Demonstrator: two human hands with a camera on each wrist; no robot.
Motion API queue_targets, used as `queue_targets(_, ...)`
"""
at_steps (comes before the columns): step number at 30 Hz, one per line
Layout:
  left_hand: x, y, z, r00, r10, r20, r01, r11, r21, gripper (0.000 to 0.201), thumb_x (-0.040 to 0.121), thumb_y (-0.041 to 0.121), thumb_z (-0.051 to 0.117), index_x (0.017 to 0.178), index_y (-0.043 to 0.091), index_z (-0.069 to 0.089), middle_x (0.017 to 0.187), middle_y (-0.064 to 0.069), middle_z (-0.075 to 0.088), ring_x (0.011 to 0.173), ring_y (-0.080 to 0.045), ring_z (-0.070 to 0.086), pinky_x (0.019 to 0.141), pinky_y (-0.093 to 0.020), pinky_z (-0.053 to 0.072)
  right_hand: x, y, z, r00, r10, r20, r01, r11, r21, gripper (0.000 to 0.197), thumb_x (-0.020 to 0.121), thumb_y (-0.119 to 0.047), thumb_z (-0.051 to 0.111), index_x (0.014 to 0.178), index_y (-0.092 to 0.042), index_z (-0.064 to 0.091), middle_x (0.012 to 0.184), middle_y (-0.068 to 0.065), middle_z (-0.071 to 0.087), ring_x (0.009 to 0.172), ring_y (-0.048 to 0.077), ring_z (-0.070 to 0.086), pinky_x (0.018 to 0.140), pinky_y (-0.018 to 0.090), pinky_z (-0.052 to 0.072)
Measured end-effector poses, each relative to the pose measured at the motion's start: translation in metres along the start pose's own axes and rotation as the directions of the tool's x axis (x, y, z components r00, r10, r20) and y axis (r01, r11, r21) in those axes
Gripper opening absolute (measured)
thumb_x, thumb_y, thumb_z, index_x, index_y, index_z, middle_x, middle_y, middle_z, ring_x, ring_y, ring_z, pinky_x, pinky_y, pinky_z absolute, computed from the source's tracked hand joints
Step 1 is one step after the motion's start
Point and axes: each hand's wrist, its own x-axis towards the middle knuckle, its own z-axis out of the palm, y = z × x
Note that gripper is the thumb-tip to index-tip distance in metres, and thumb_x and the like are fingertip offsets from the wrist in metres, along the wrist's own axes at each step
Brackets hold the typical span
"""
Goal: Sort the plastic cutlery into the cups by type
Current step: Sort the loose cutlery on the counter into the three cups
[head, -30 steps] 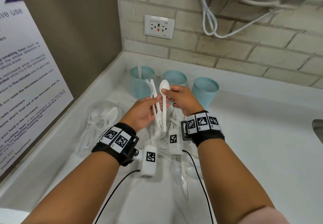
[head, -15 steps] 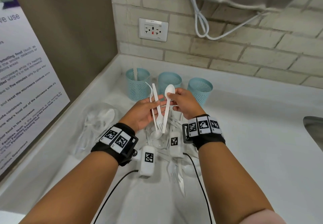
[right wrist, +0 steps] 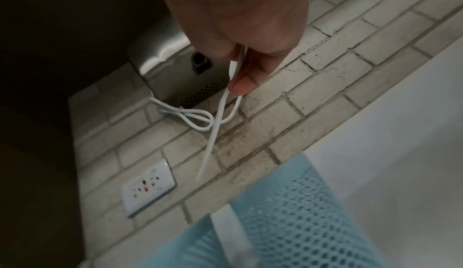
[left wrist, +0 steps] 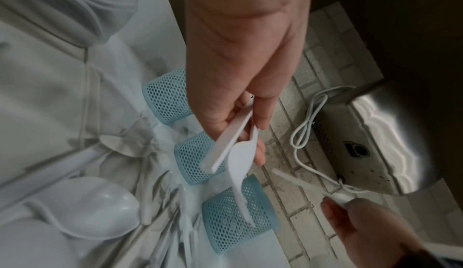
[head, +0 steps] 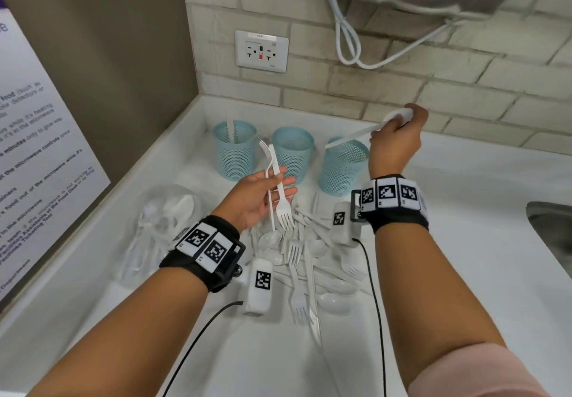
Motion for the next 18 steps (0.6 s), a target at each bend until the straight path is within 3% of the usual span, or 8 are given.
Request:
queue_targets(4, 0.004, -0.001, -0.001, 1.0, 0.003, -0.004, -0.003, 1.0, -0.013, 0.018, 0.096, 0.009, 0.049, 0.108, 0.012, 0.061, 0.1, -0.006, 0.069, 0.081, -0.014, 0.07, 0.08, -0.031, 0.055, 0.008, 0.017, -0.002, 0.994, -0.07, 0.084, 0.084, 0.983, -0.164, 0.025, 0.098, -0.02, 0.033, 0.113, -0.009, 0.05, 0.091, 0.009, 0.062, 0.082, 0.031, 0.063, 0.073, 0.045, 0.055)
queue_targets(8, 0.006, -0.004, -0.001, 1.0, 0.002, -0.01, -0.002, 1.0, -0.015, 0.016, 0.095, 0.007, 0.05, 0.106, 0.011, 0.062, 0.099, -0.006, 0.069, 0.081, -0.014, 0.071, 0.082, -0.032, 0.055, 0.0, 0.032, -0.004, 0.947, -0.045, 0.317, 0.191, 0.873, -0.449, 0.032, 0.1, -0.018, 0.033, 0.119, -0.01, 0.057, 0.105, 0.02, 0.065, 0.095, 0.035, 0.061, 0.073, 0.032, 0.044)
queue_targets(11, 0.008, -0.007, -0.001, 1.0, 0.011, -0.012, -0.012, 1.0, -0.027, 0.016, 0.093, 0.004, 0.052, 0.106, 0.008, 0.061, 0.099, -0.006, 0.069, 0.077, -0.012, 0.072, 0.074, -0.025, 0.058, -0.006, 0.036, -0.003, 0.899, 0.034, 0.436, 0.211, 0.84, -0.5, 0.036, 0.1, -0.02, 0.036, 0.129, -0.015, 0.057, 0.117, 0.015, 0.065, 0.108, 0.033, 0.059, 0.085, 0.033, 0.046)
queue_targets(13, 0.008, -0.007, -0.001, 1.0, 0.017, -0.013, -0.018, 0.999, -0.041, 0.016, 0.092, 0.001, 0.053, 0.105, 0.007, 0.06, 0.098, -0.007, 0.069, 0.077, -0.011, 0.072, 0.07, -0.023, 0.058, -0.008, 0.035, 0.0, 0.901, -0.013, 0.434, 0.266, 0.806, -0.528, 0.037, 0.099, -0.02, 0.038, 0.132, -0.015, 0.054, 0.121, 0.015, 0.063, 0.113, 0.034, 0.052, 0.087, 0.035, 0.044)
queue_targets(15, 0.007, -0.008, 0.0, 1.0, 0.021, -0.014, -0.021, 0.999, -0.048, 0.016, 0.091, 0.0, 0.054, 0.103, 0.008, 0.061, 0.096, -0.006, 0.07, 0.078, -0.011, 0.072, 0.07, -0.022, 0.058, -0.012, 0.028, 0.004, 0.916, -0.148, 0.374, 0.335, 0.793, -0.509, 0.038, 0.095, -0.019, 0.045, 0.13, -0.013, 0.055, 0.12, 0.017, 0.06, 0.111, 0.034, 0.049, 0.086, 0.036, 0.042)
queue_targets(16, 0.006, -0.008, 0.001, 1.0, 0.024, -0.015, -0.024, 0.999, -0.045, 0.015, 0.091, 0.0, 0.054, 0.102, 0.008, 0.061, 0.095, -0.005, 0.07, 0.08, -0.011, 0.071, 0.072, -0.022, 0.058, -0.016, 0.022, 0.006, 0.915, -0.209, 0.344, 0.352, 0.83, -0.432, 0.036, 0.092, -0.018, 0.049, 0.126, -0.011, 0.058, 0.115, 0.017, 0.062, 0.104, 0.031, 0.052, 0.085, 0.035, 0.043)
queue_targets(18, 0.006, -0.008, 0.003, 0.999, 0.033, -0.013, -0.033, 0.998, -0.054, 0.016, 0.091, -0.002, 0.052, 0.101, 0.008, 0.06, 0.094, -0.005, 0.071, 0.082, -0.012, 0.071, 0.076, -0.023, 0.057, -0.025, 0.004, 0.007, 0.887, -0.172, 0.429, 0.265, 0.95, -0.166, 0.024, 0.088, -0.014, 0.055, 0.109, -0.01, 0.066, 0.09, 0.011, 0.066, 0.076, 0.017, 0.059, 0.074, 0.03, 0.047)
